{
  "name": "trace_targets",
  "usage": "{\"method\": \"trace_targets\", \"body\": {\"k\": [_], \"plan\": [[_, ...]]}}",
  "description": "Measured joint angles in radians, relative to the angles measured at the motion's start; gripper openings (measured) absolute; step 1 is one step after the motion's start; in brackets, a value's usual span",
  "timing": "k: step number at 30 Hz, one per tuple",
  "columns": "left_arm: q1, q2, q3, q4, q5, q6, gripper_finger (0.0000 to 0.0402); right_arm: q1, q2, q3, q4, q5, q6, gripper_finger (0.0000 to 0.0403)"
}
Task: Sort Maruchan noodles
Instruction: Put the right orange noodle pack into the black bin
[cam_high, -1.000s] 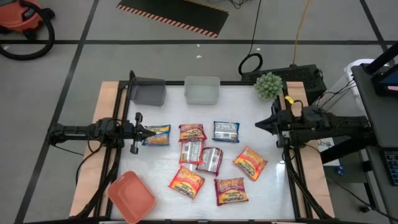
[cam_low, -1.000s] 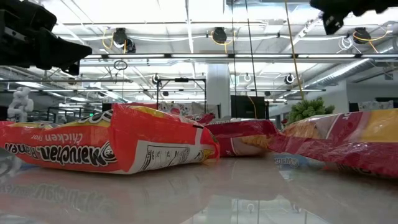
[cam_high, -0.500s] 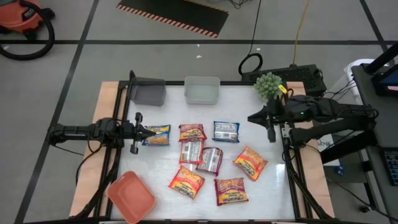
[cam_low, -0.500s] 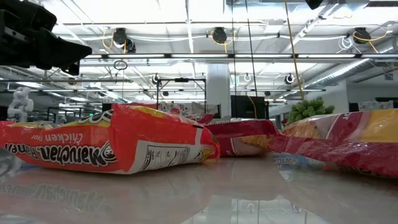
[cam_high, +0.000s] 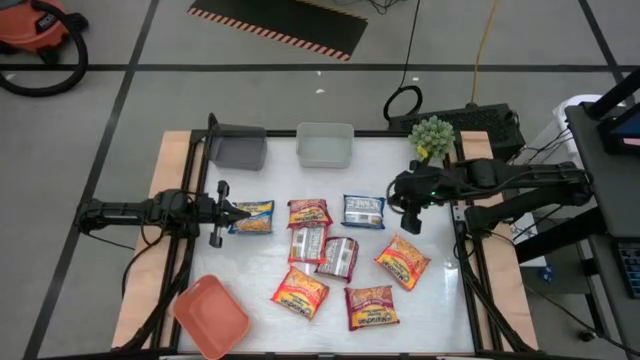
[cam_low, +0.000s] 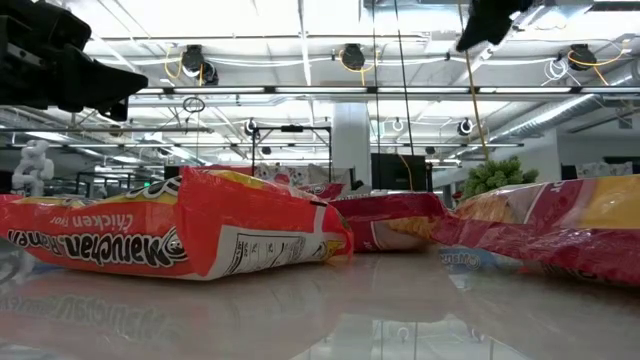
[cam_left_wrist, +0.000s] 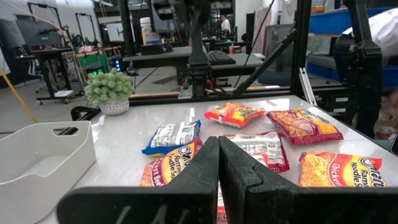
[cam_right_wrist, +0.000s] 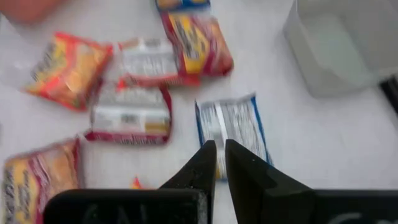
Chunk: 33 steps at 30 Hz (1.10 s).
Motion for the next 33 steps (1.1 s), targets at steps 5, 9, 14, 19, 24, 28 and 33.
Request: {"method": "trace_targets", "body": {"k": [5, 9, 14, 19, 24, 28, 33], "plan": [[0.000, 0.000, 0.000, 0.000, 0.000, 0.000, 0.0004, 0.000, 0.039, 0.000, -0.080, -0.027, 0.051, 0.0032], [0.000, 0.000, 0.000, 0.000, -0.006, 0.007, 0.0004, 0.018, 0.046, -0.018, -0.085, -0.027, 0.095, 0.0032], [0.000, 0.000, 0.000, 0.007, -0.011, -0.074, 0.0004, 0.050, 0.046, -0.060, -0.064, -0.027, 0.154, 0.0032], [0.000, 0.000, 0.000, 0.015, -0.040, -0.108, 0.0004, 0.118, 0.046, -0.134, -0.030, -0.028, 0.227, 0.0032], [0.000, 0.000, 0.001, 0.048, -0.045, -0.108, 0.0004, 0.173, 0.047, -0.223, 0.058, -0.082, 0.254, 0.0032], [0.000, 0.028, 0.068, -0.007, -0.046, -0.164, 0.0004, 0.208, 0.047, -0.273, 0.067, -0.107, 0.313, 0.0032], [0.000, 0.135, 0.250, -0.178, -0.135, -0.210, 0.0004, 0.251, 0.047, -0.317, 0.100, -0.106, 0.350, 0.0032]]}}
